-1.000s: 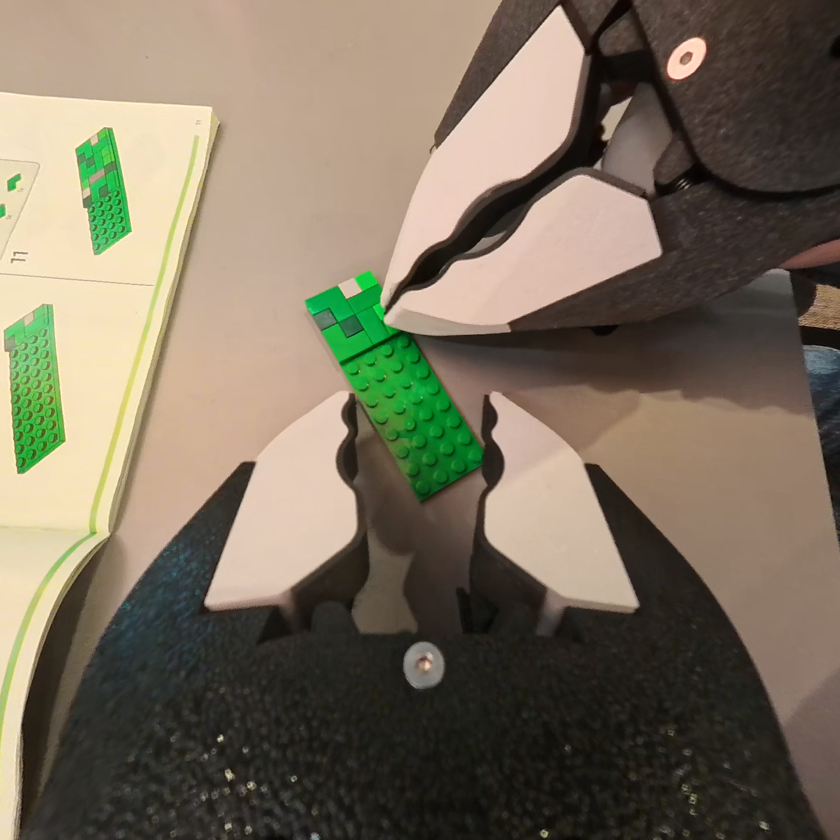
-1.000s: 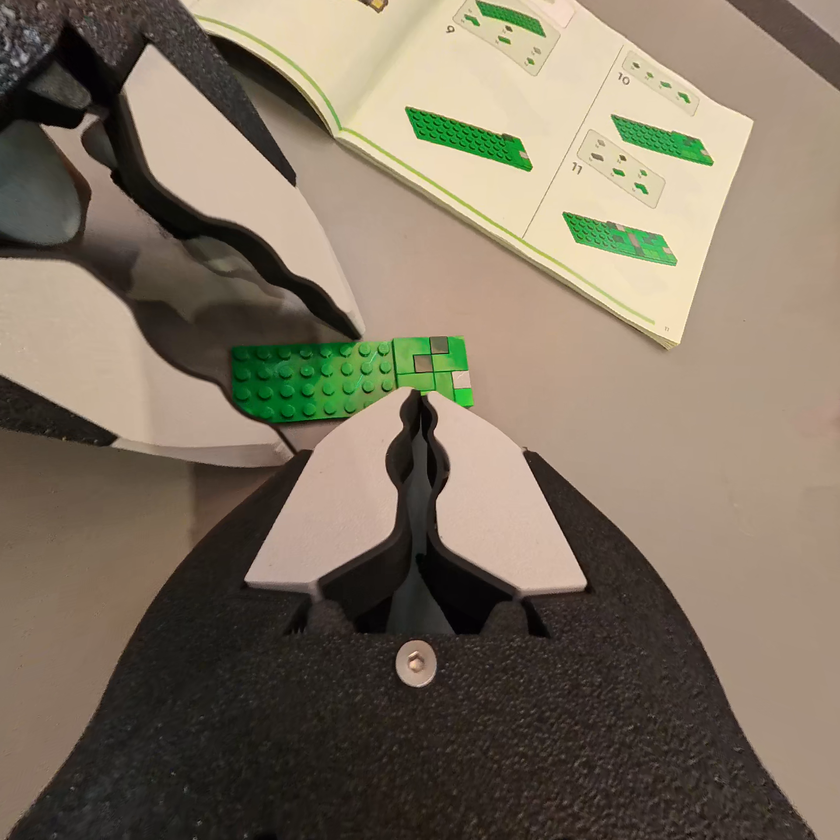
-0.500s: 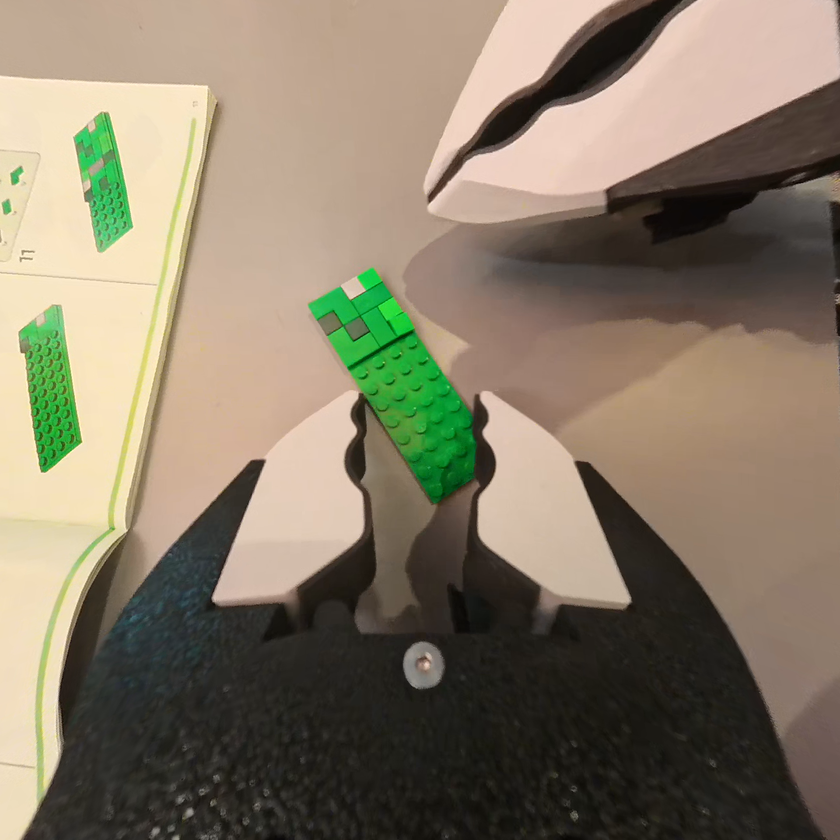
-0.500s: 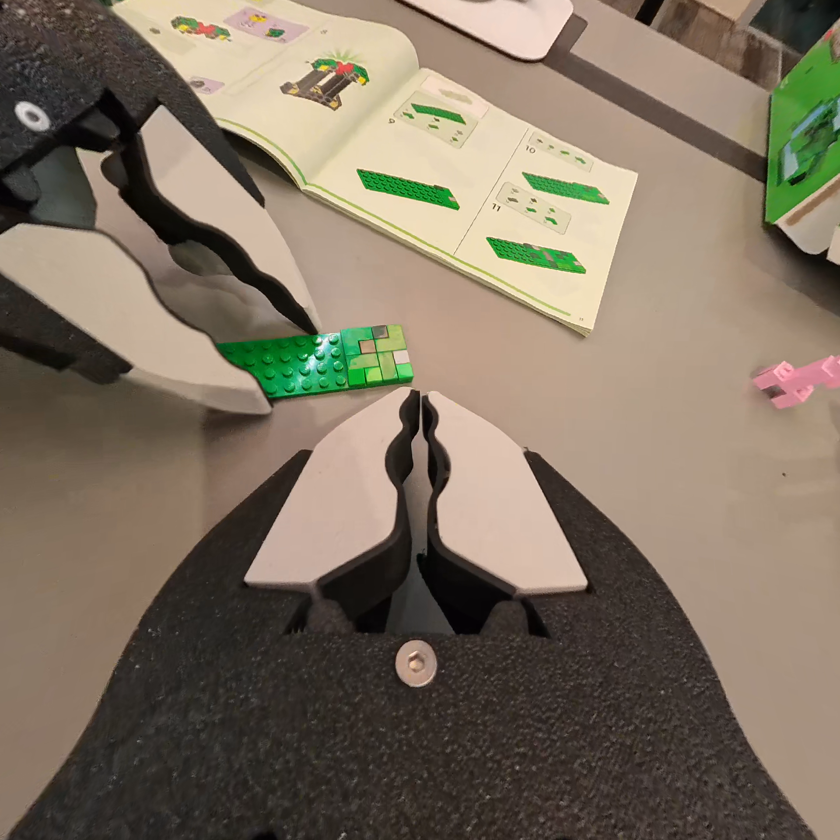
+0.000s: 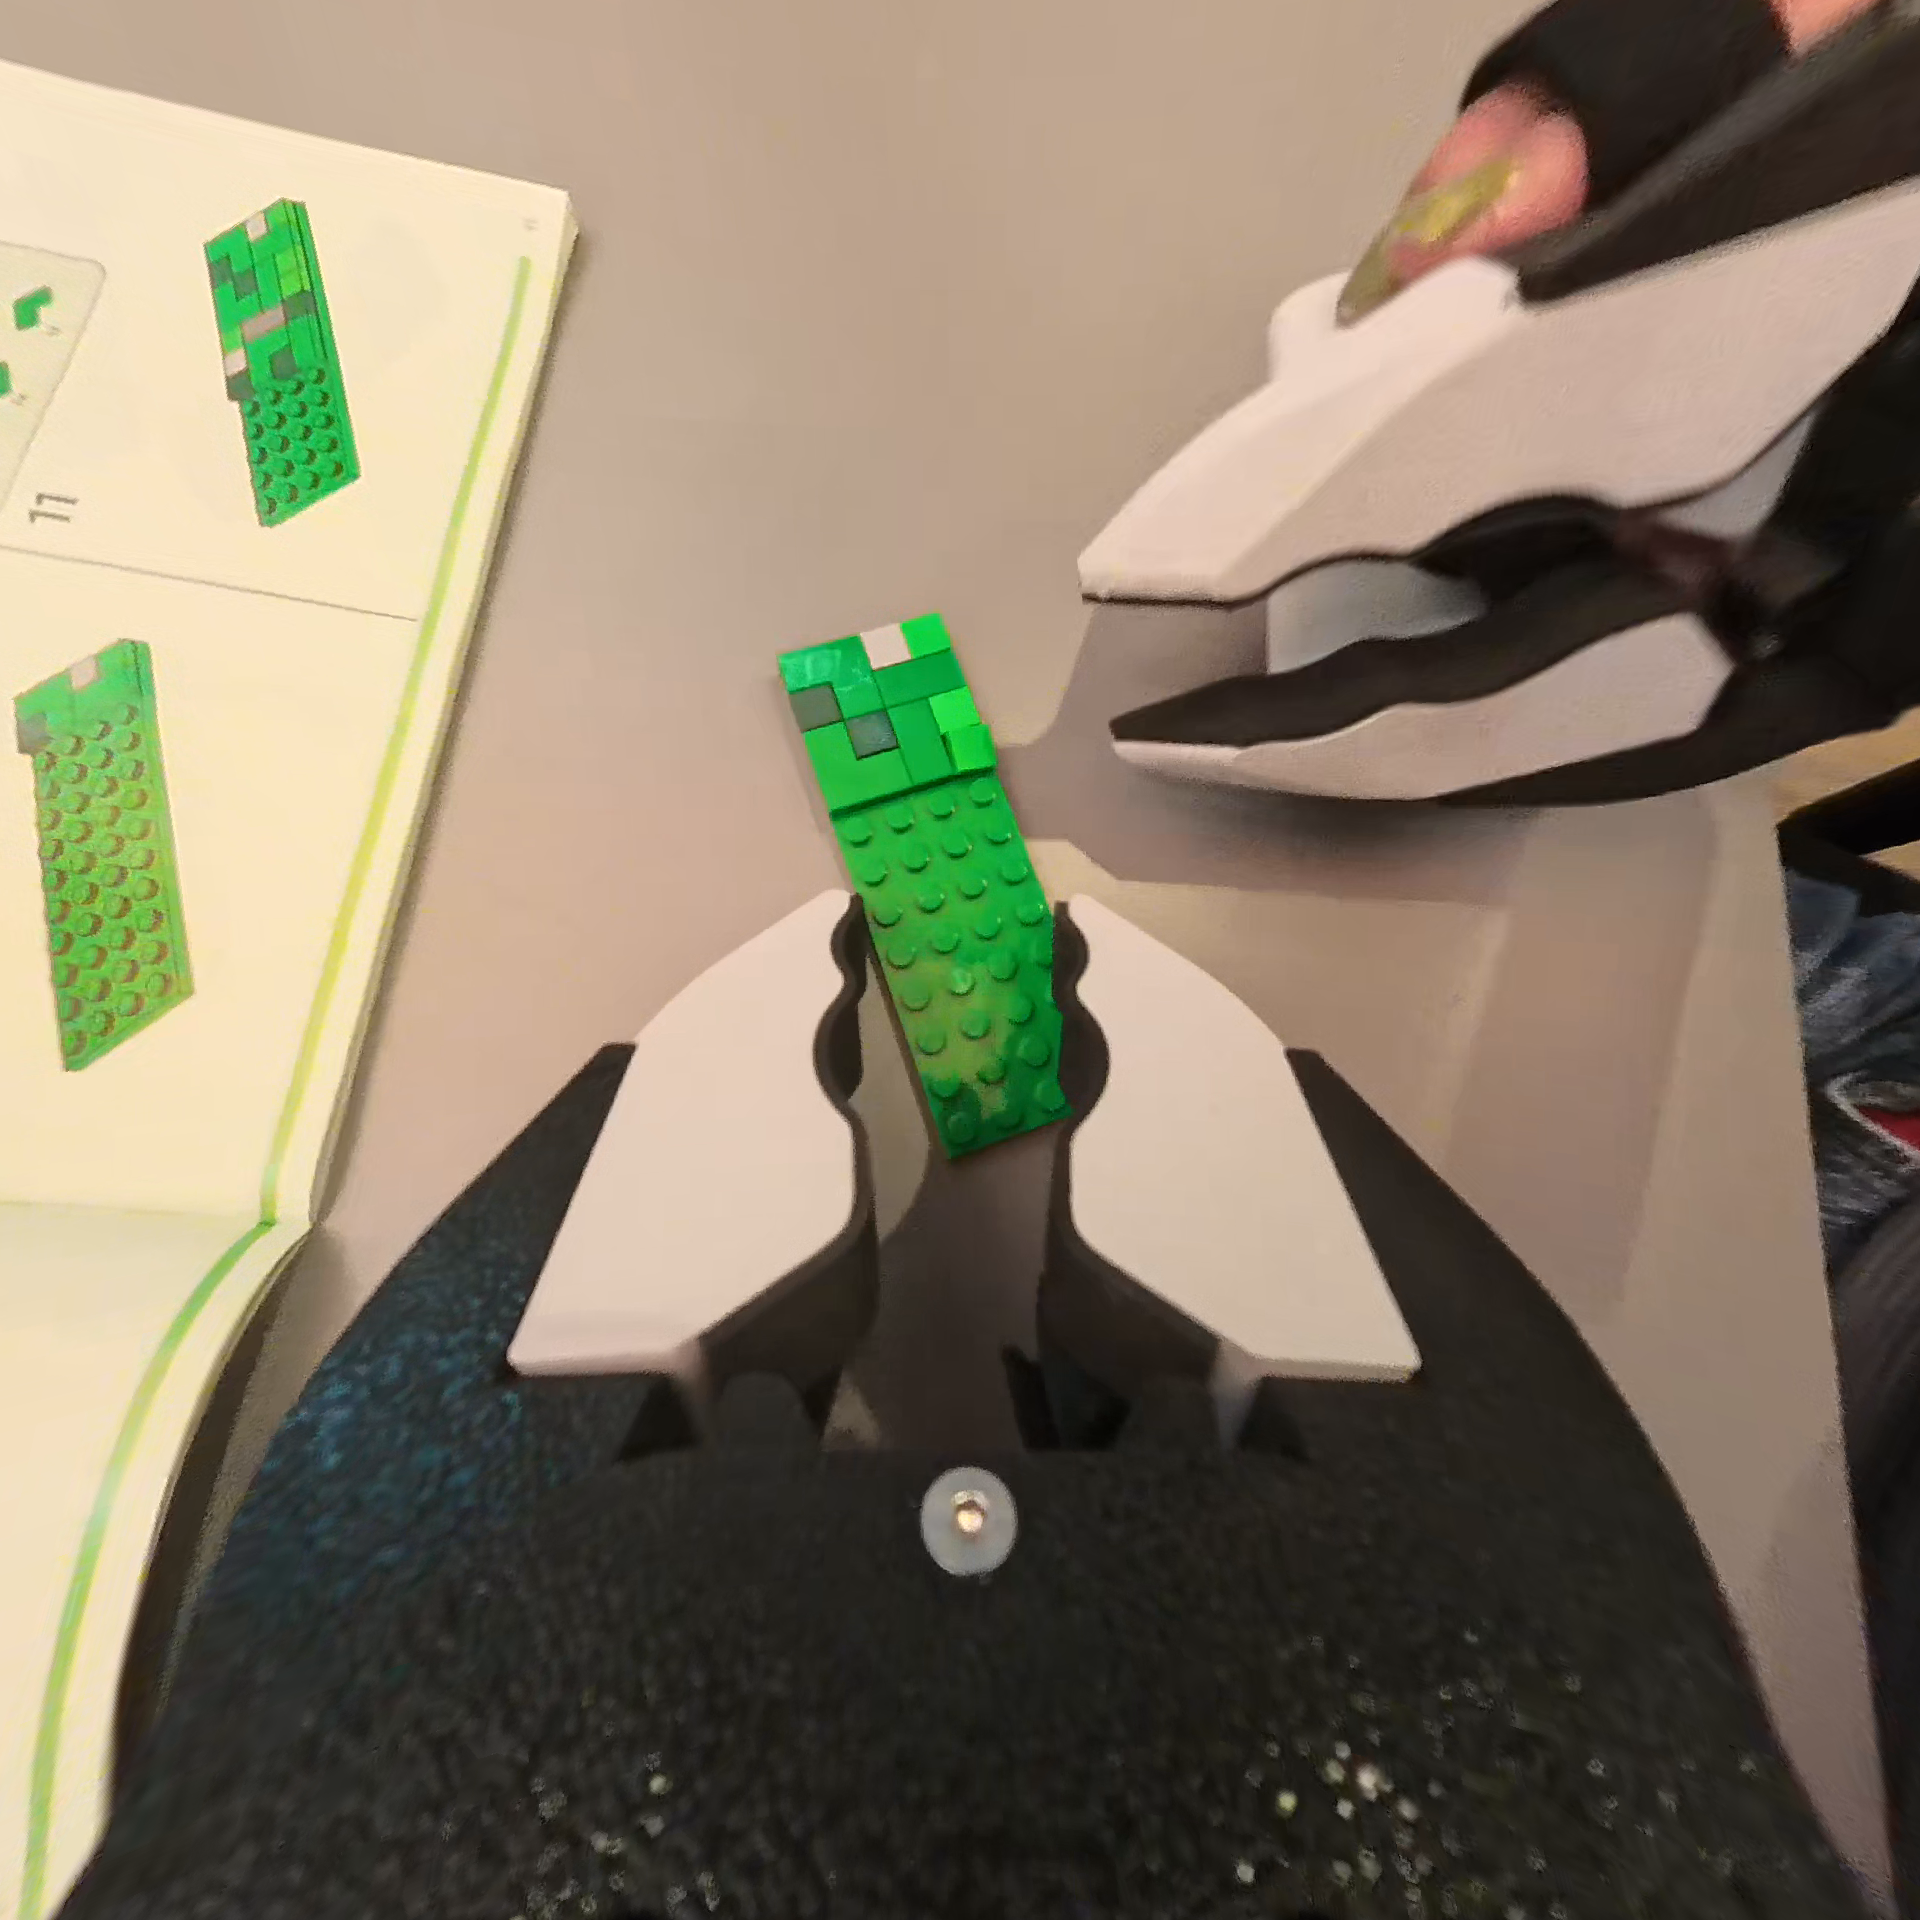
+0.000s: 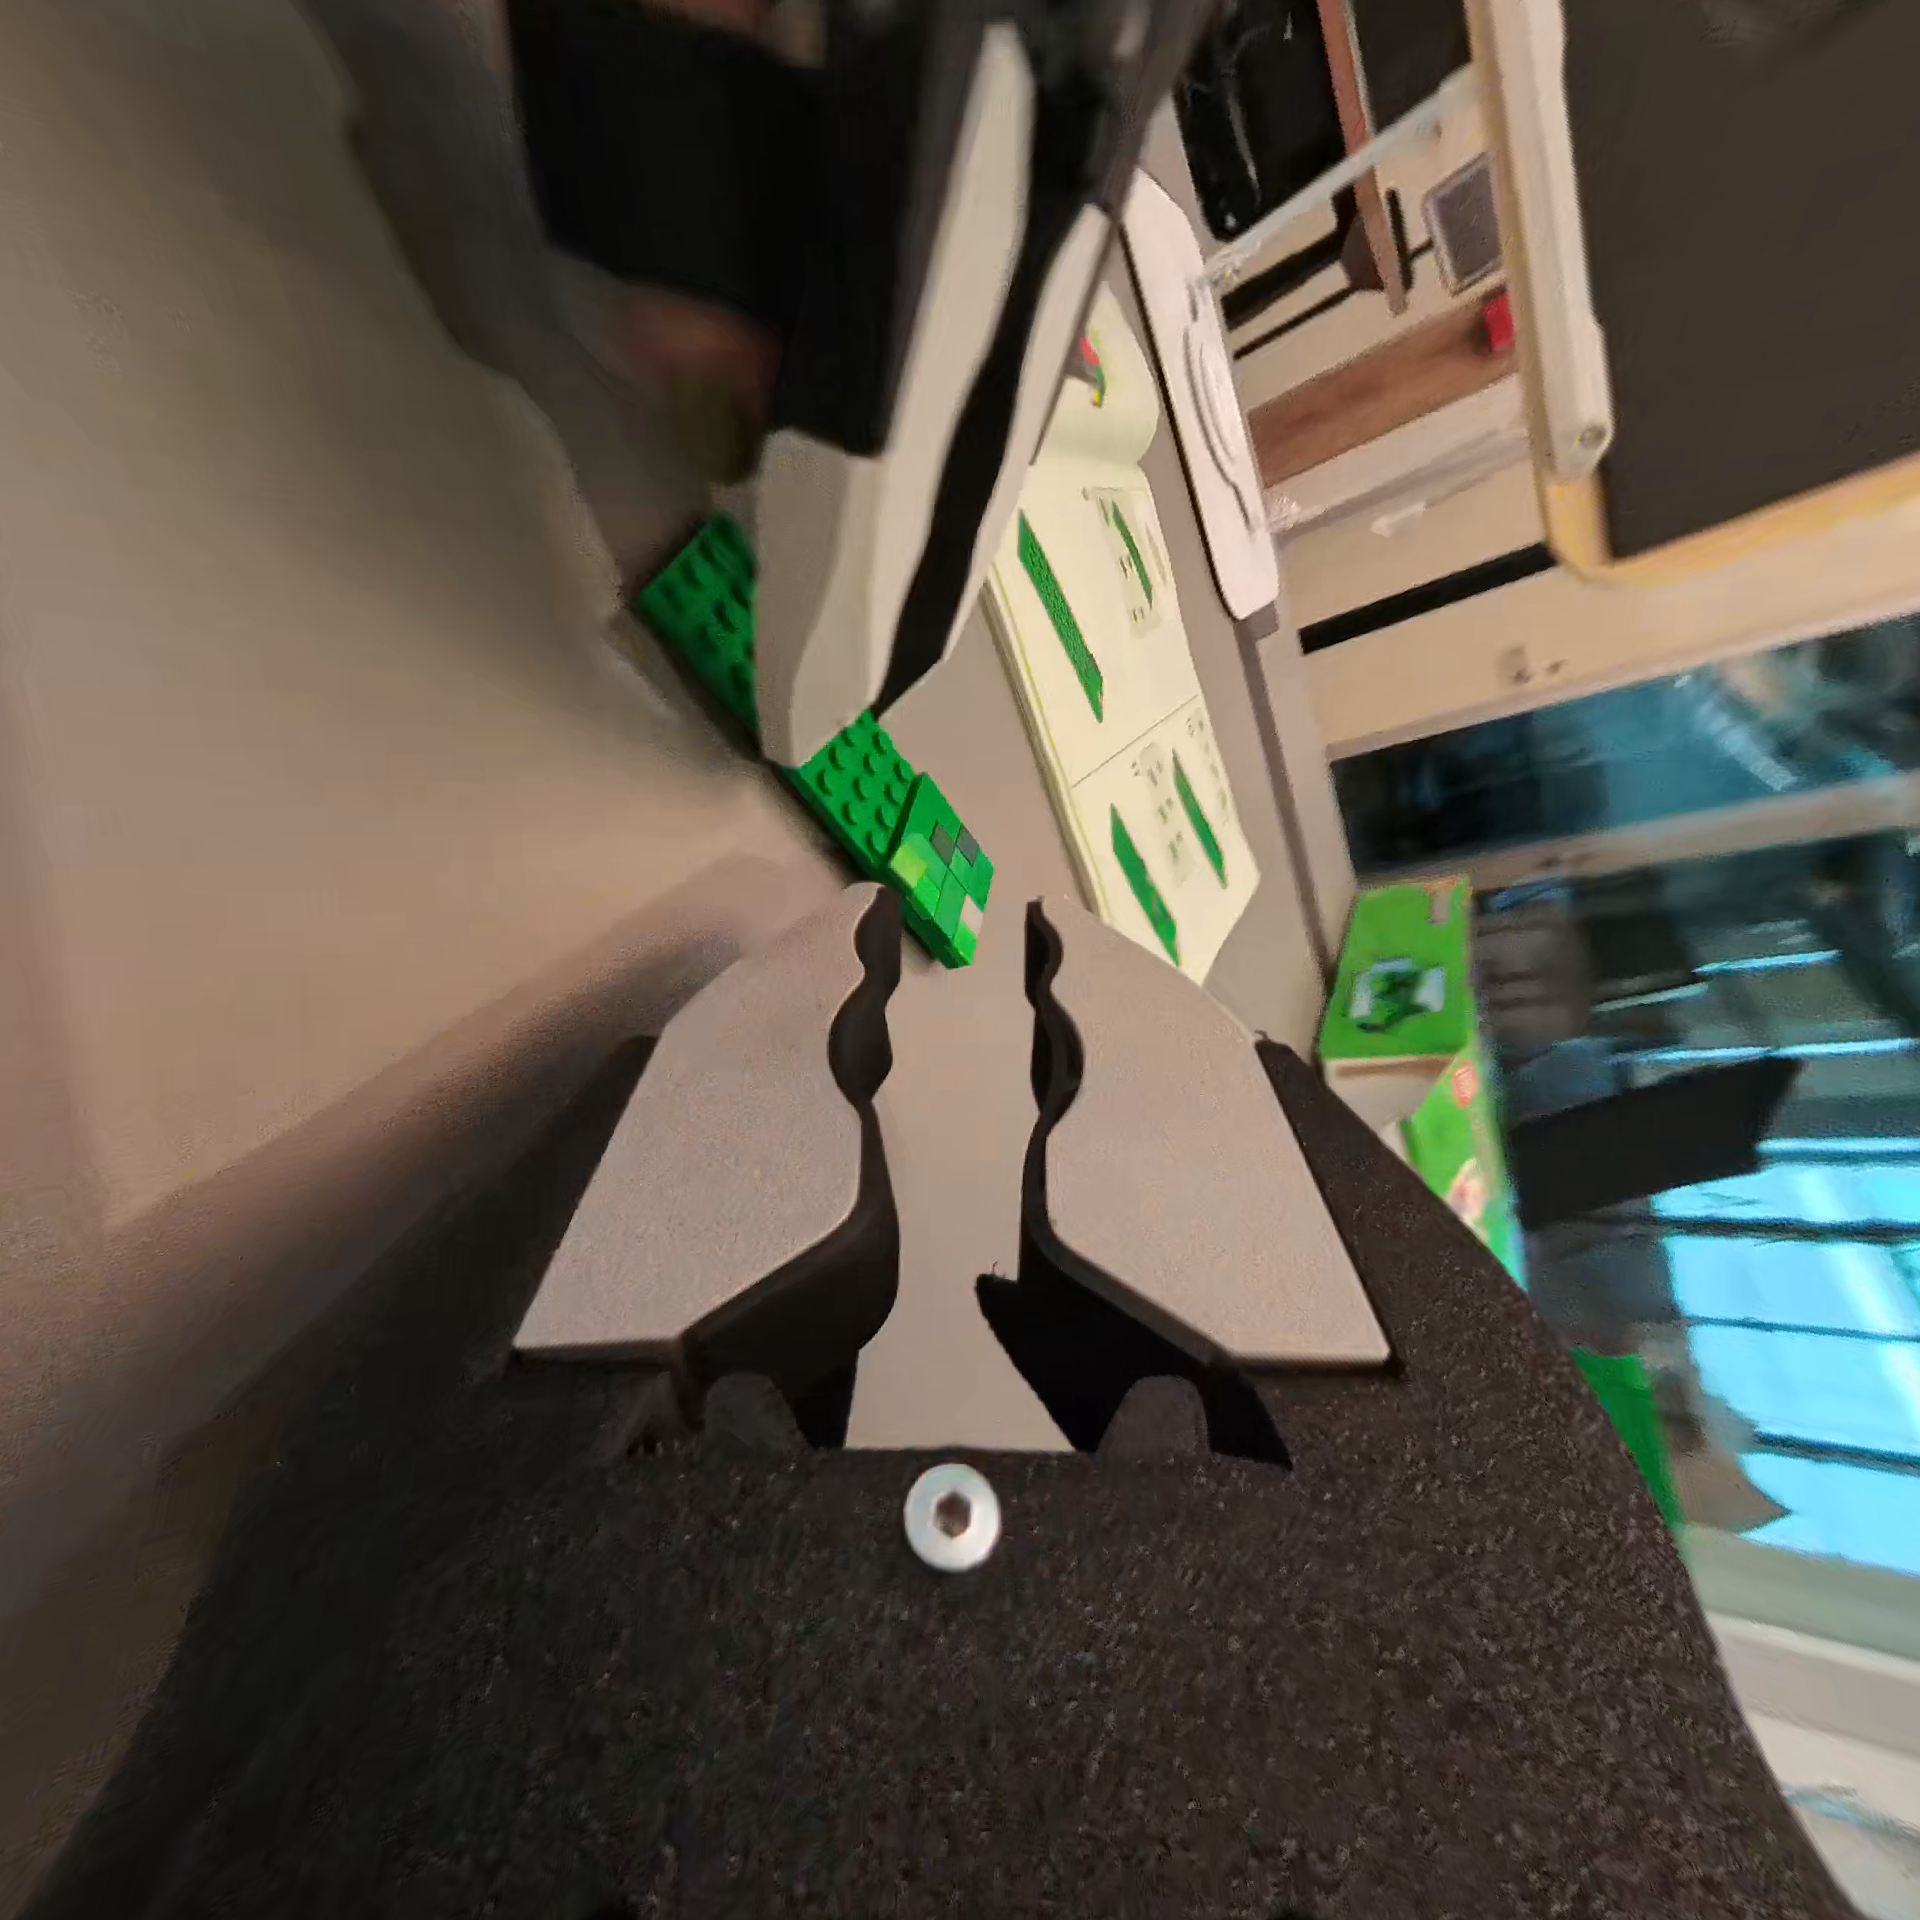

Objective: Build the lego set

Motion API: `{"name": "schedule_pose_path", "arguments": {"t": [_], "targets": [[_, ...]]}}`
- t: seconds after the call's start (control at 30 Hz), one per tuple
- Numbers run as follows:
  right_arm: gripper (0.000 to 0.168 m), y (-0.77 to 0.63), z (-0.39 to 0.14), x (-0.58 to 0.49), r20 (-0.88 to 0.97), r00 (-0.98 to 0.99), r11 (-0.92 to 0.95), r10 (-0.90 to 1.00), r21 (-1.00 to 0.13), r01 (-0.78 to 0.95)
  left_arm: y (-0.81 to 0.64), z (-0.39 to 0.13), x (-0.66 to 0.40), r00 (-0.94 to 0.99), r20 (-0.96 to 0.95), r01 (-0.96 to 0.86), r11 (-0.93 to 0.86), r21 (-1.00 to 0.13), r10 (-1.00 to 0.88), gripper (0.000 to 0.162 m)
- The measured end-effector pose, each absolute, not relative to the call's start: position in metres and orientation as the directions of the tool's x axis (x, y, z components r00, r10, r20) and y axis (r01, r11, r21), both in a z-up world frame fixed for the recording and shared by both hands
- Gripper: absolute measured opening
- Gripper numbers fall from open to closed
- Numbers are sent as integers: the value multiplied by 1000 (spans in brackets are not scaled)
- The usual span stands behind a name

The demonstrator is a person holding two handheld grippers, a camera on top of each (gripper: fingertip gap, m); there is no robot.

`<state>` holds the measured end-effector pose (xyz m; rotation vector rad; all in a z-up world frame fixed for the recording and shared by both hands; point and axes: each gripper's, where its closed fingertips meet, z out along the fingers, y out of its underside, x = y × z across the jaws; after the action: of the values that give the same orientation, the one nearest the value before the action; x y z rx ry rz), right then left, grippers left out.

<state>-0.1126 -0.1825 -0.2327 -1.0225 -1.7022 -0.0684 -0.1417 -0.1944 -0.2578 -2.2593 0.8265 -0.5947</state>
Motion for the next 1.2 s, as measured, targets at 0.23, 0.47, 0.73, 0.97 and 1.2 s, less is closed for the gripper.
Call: {"name": "schedule_pose_path", "arguments": {"t": [0.23, 0.47, 0.73, 0.97, 1.2], "targets": [[22, -172, -245, -127, 892, -185, 741, 413, -211, 637, -190, -255, -148, 667, 332, -303, -649, -697, -667, 0], [22, -168, -247, -124, 863, -181, 725, 472, -263, 636, -191, -249, -150, 635, 379, -274, -655, -705, -673, 2], [6, -165, -231, -120, 764, 30, 561, 644, -498, 661, -187, -248, -161, 704, 252, -319, -612, -723, -664, 25], [3, -180, -242, -129, 238, 191, 58, 952, -756, 652, -198, -236, -168, 747, 170, -307, -560, -770, -643, 40], [8, -194, -252, -149, -60, 117, -120, 991, -770, 626, -203, -235, -180, 823, 125, -261, -565, -783, -554, 56]]}}
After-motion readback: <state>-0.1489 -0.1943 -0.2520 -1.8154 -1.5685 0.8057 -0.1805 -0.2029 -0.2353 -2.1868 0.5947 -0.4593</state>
